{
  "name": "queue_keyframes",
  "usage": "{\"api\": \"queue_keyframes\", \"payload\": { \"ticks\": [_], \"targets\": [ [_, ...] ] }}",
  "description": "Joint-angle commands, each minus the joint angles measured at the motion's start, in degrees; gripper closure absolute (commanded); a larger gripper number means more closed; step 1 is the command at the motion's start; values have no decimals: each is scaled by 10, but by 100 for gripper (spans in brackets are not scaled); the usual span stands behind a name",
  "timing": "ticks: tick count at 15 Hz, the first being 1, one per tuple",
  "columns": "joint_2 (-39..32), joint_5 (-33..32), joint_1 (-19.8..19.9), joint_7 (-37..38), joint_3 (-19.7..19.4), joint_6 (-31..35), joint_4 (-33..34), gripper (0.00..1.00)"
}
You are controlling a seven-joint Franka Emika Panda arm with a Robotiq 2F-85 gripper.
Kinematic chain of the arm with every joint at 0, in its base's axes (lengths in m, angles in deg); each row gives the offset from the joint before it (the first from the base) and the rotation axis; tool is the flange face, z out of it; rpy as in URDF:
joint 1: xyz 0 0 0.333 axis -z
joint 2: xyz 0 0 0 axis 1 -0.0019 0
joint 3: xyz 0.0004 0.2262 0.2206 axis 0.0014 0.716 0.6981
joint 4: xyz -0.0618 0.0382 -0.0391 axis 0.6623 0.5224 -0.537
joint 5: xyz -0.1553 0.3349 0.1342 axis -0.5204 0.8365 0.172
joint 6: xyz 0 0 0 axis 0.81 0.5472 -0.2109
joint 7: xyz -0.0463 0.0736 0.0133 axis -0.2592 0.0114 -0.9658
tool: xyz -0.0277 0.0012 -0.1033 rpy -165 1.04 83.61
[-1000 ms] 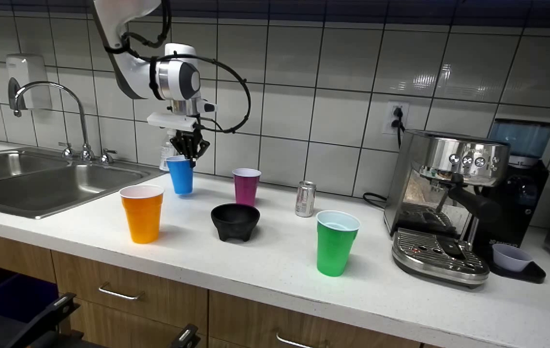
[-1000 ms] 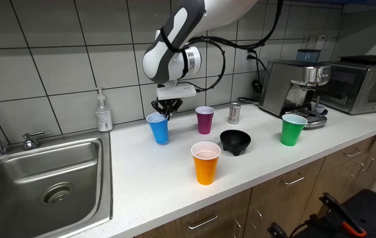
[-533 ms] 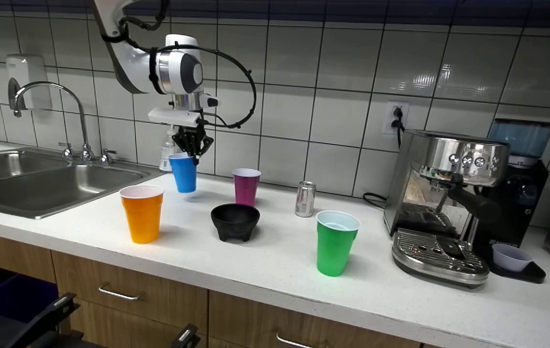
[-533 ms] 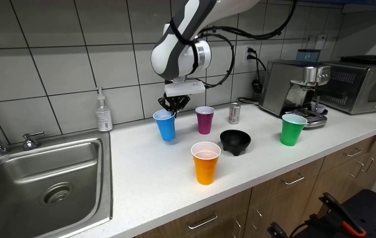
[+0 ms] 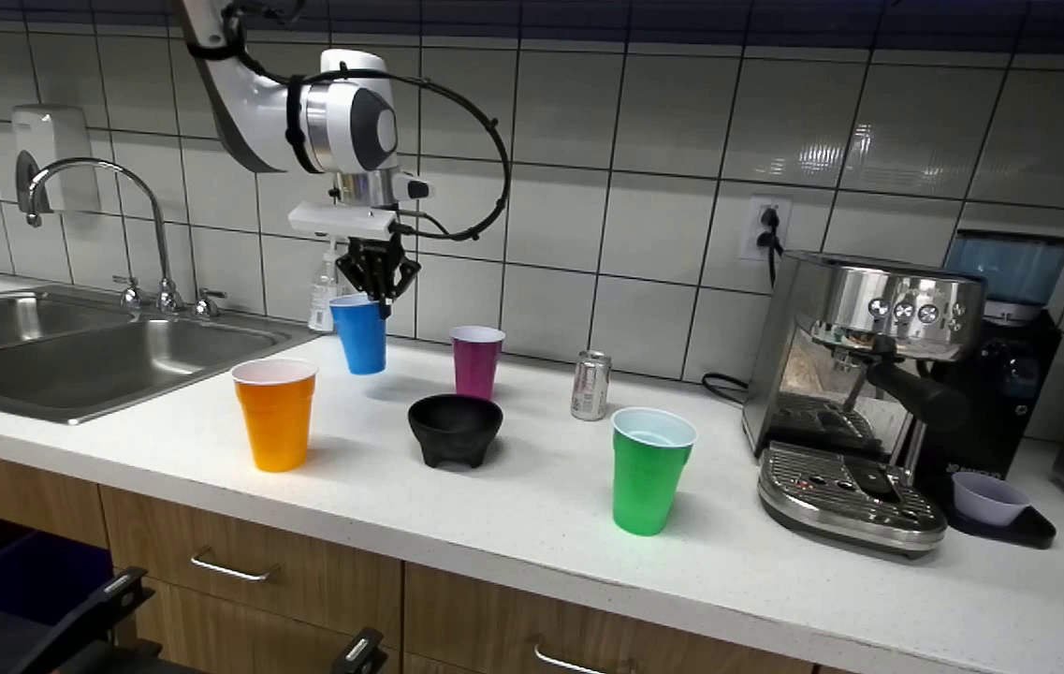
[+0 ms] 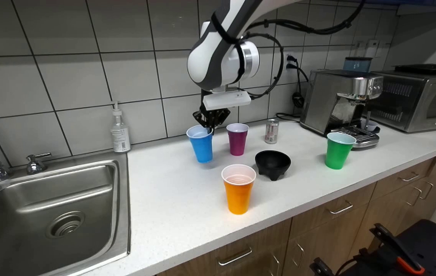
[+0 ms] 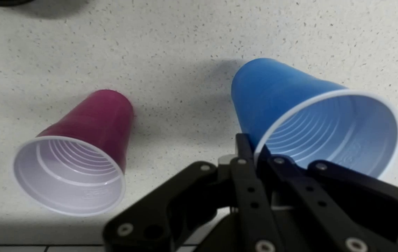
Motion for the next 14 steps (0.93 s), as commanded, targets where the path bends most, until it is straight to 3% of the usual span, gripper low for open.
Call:
{"api": "queue_keyframes", "payload": {
  "ticks": [1, 14],
  "targets": [
    [51, -8, 17, -25, 11, 18, -60, 99],
    [165, 52, 58, -115, 53, 18, -160, 99]
  ]
}}
